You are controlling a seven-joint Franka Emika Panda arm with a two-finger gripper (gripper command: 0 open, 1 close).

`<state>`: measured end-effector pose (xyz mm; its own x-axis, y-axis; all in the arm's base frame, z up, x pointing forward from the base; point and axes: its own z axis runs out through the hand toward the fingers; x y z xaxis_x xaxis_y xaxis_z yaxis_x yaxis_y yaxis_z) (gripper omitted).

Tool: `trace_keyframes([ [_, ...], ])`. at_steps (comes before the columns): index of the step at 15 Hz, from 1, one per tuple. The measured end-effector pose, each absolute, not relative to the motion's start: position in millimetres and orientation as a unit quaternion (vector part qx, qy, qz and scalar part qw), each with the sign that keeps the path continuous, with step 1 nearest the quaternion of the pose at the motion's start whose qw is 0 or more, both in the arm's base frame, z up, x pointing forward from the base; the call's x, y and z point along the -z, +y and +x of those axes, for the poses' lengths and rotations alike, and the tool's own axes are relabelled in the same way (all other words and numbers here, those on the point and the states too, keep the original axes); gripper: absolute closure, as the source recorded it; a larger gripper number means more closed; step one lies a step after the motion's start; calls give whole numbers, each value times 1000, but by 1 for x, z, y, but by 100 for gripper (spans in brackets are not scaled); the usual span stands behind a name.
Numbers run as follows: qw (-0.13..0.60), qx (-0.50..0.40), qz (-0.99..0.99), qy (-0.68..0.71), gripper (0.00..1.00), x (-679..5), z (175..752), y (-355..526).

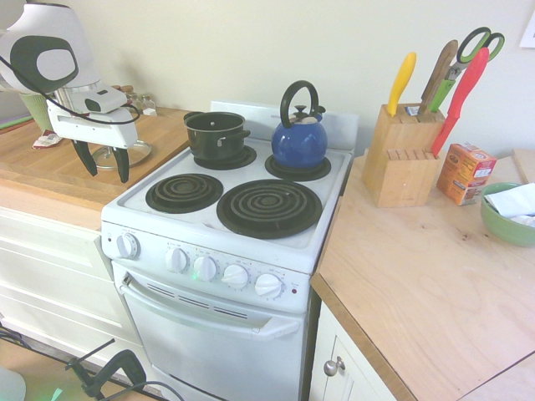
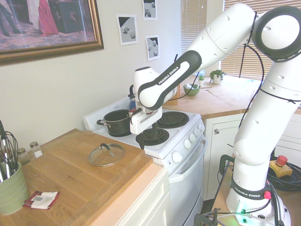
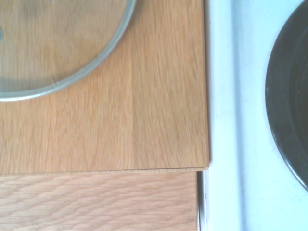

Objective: Cover the lid of the pot

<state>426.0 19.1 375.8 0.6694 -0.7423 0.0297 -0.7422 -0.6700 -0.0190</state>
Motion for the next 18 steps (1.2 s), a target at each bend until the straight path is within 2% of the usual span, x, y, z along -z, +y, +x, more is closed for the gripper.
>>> trace_keyframes([
  [6,7,47,-911,410,0,-396,439,31],
  [12,19,91,-920,381,0,-462,511,75],
  [18,9,63,-928,367,0,-420,583,135],
])
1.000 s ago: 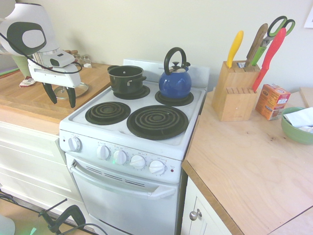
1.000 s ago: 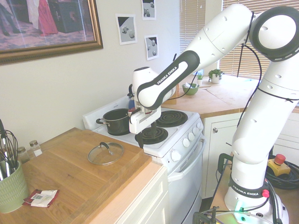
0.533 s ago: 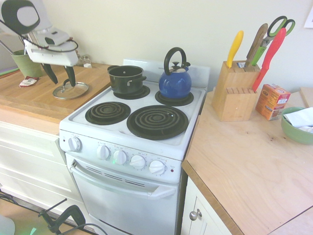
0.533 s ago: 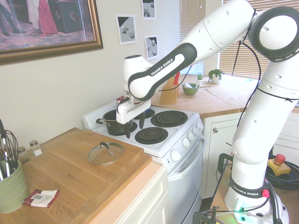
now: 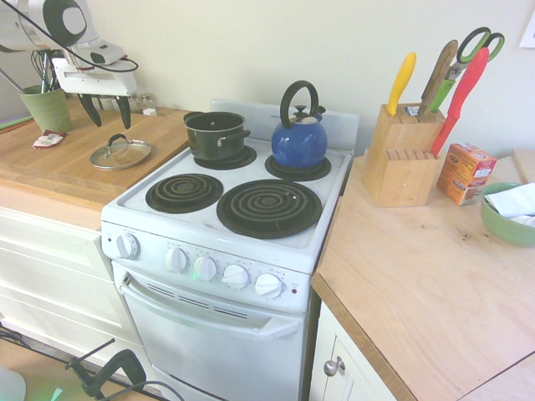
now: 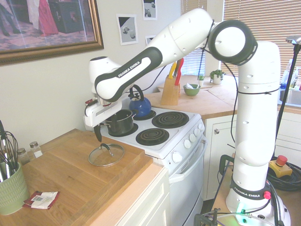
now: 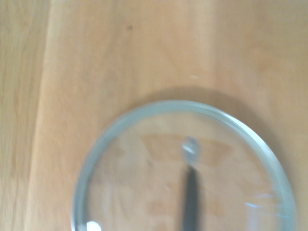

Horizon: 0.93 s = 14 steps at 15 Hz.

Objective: Cover the lid of the pot

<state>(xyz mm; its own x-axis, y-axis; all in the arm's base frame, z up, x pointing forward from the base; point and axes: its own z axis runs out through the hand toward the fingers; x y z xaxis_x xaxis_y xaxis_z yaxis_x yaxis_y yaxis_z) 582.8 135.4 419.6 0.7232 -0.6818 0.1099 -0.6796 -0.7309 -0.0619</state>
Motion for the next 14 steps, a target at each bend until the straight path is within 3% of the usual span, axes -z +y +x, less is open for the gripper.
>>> trace_keyframes([
  [4,-9,46,-914,403,0,-386,605,139],
  [5,-14,41,-913,406,100,-383,607,136],
  [14,-21,17,-910,414,100,-372,606,134],
])
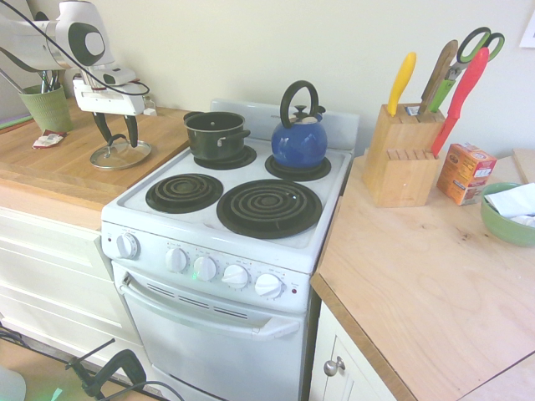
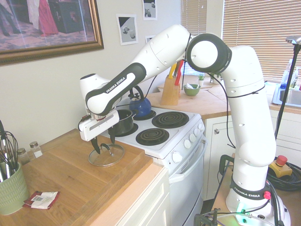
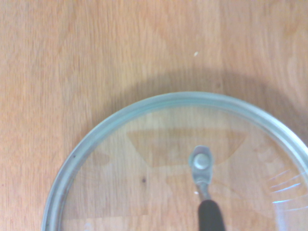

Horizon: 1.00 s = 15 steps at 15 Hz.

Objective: Cover the lid of the pot

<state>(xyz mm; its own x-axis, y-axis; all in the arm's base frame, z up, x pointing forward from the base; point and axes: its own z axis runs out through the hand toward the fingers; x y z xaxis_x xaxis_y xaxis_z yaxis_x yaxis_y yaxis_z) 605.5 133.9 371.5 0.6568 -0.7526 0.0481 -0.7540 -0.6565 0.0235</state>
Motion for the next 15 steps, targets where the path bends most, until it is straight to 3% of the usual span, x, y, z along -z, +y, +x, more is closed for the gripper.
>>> trace_keyframes([
  [15,9,-9,904,-428,100,-372,606,130],
])
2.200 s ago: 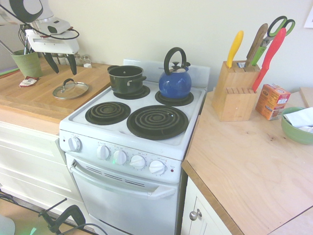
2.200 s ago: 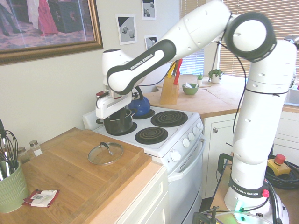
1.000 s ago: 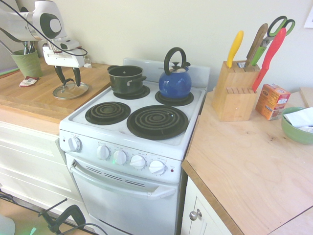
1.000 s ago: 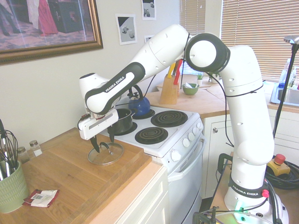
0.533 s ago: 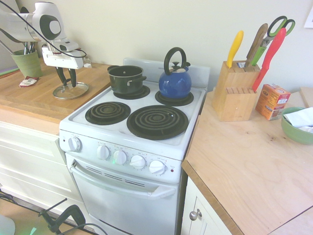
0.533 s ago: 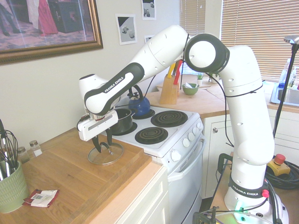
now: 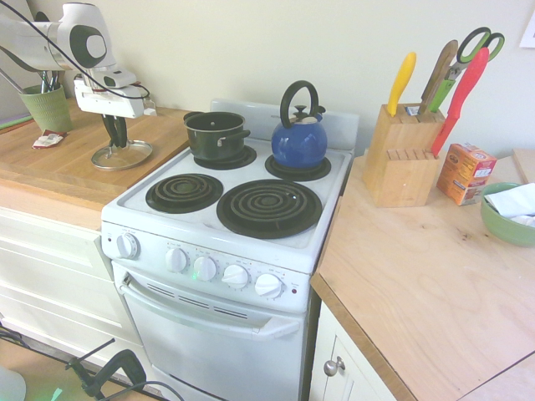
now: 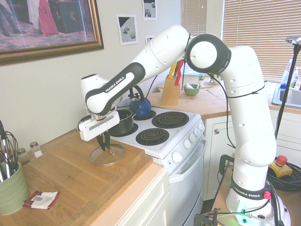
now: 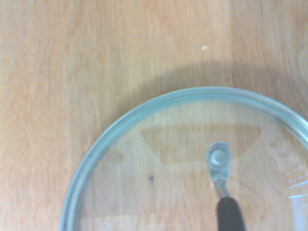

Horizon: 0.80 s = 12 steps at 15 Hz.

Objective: Cover the lid of the pot

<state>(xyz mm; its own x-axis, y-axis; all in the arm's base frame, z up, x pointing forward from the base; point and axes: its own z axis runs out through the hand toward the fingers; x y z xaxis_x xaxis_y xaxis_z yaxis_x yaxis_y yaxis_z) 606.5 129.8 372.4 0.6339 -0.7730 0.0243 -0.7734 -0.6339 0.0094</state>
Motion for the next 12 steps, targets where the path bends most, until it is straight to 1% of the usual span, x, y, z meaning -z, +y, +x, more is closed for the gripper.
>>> trace_keyframes([
  [4,9,-11,902,-431,100,-375,607,125],
  [6,4,-19,903,-430,100,-386,608,127],
  [9,-5,-39,901,-433,100,-439,609,123],
  [12,-11,-64,886,-458,100,-506,619,87],
])
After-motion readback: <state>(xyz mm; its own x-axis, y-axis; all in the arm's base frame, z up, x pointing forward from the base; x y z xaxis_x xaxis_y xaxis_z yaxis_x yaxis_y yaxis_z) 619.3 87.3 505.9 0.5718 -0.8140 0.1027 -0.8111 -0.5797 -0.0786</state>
